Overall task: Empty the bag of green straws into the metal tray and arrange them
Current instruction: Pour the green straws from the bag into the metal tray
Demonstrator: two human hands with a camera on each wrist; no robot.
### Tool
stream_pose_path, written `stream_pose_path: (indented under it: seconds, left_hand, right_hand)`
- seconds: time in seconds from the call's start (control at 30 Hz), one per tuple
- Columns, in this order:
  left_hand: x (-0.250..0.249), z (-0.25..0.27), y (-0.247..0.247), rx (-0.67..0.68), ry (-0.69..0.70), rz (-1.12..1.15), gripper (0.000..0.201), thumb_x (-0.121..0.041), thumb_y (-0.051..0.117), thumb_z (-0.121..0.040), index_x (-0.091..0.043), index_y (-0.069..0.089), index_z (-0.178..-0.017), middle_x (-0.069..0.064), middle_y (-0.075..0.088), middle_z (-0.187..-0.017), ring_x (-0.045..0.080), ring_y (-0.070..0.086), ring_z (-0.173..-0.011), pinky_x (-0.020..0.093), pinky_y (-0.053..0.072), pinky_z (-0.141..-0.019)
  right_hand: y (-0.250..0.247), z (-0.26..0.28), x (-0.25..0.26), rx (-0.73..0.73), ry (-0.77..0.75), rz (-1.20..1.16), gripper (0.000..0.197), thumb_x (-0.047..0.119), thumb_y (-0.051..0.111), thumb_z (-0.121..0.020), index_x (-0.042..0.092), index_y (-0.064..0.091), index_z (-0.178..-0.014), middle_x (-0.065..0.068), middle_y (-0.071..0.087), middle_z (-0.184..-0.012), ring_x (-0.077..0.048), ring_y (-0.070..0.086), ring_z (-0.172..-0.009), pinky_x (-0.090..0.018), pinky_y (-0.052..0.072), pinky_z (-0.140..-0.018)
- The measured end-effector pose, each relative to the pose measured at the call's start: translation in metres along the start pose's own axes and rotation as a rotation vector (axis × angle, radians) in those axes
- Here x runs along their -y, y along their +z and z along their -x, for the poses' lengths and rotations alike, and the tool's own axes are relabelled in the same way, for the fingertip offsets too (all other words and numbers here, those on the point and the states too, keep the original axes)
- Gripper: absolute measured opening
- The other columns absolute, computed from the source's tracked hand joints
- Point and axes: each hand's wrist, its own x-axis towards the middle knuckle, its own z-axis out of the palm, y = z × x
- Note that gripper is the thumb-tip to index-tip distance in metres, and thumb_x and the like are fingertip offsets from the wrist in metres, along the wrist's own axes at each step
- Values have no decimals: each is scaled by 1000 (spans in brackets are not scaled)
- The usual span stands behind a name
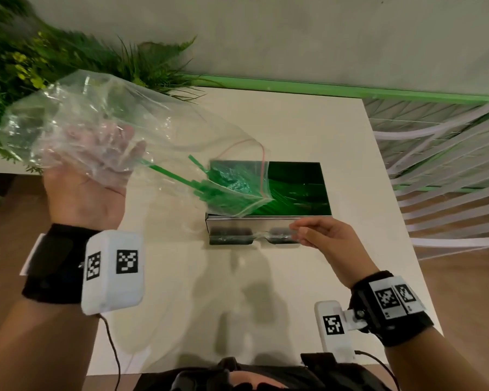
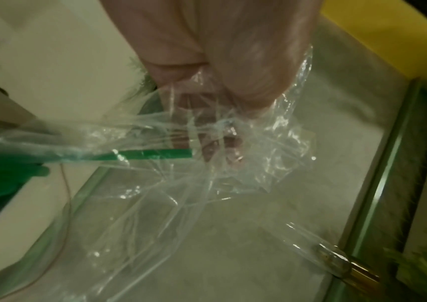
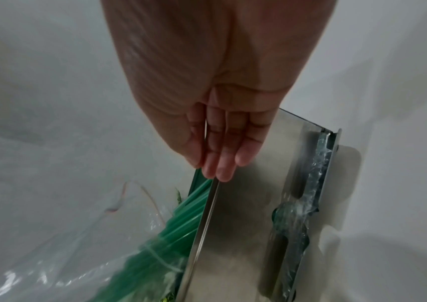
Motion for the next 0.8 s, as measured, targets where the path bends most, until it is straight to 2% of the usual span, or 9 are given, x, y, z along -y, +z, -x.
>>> stream_pose_path:
  seconds: [0.1,0.23,0.3,0.37,0.47,0.57,0.63,0.7,0.8]
  left_hand:
    - [8,8,22,160,-174,35,36,-31,23,-102,-15,55,-101,2,61,-104,19,70,-93,25,60,-71]
    - [16,21,31,198,-190,-152,32,-41,51,-87,-15,53,-106,7,67,-107,23,71,-98,38,59,-81]
    - [22,30,35,309,-306,-391,4,-23,65,-83,-21,64,-80,-13,74,-75,-1,72,-71,14,57,-65]
    - [26,42,45,246,-385,-552,51,1,52,-91,-37,63,-59,-29,60,-43,-15,59,-47,2,45,-48]
    - [32,39,33,266,-313,-554,25,7,53,-88,-13,67,-89,-5,77,-77,9,71,-74,28,61,-67]
    - [21,32,30,240,-332,-347,39,2,71,-73,3,58,-111,27,57,-127,41,58,-115,58,49,-92]
    - [13,30,29,294,-334,-247,14,-10,62,-84,-4,60,-97,24,60,-123,40,59,-115,51,51,-91]
    - [7,28,33,298,-291,-258,23,-13,39,-96,-10,60,-86,12,73,-101,32,68,-102,44,57,-82]
    - [-2,33,34,271,-164,-253,9,-24,67,-72,-16,71,-75,1,77,-80,20,74,-83,37,60,-72]
  right_hand:
    - [7,-5,5,2,-49,87,16,6,67,-81,19,73,-87,1,76,-91,-12,69,-87,-30,52,-86]
    - [17,-14,14,30,-101,141,19,9,69,-80,27,73,-86,2,75,-97,-13,69,-96,-29,51,-89]
    - [19,-17,16,43,-106,145,23,9,67,-81,30,72,-88,3,74,-100,-13,68,-98,-30,52,-90]
    - [21,-20,17,61,-105,156,26,9,66,-83,32,69,-95,5,72,-105,-11,67,-101,-28,52,-89]
    - [26,-21,18,91,-96,172,28,8,63,-85,28,65,-105,5,69,-110,-8,64,-105,-20,51,-84]
    - [29,-19,21,90,-106,176,27,7,62,-86,22,65,-109,4,68,-110,-6,63,-105,-12,53,-75]
    - [28,-18,21,86,-111,185,26,8,62,-86,21,65,-109,5,68,-111,-4,63,-105,-10,53,-75]
    - [26,-17,21,77,-110,208,26,9,62,-86,22,66,-108,6,69,-111,-3,63,-104,-11,52,-78]
    - [23,-16,19,69,-93,244,27,12,63,-86,22,66,-110,6,70,-109,-5,64,-104,-21,51,-89]
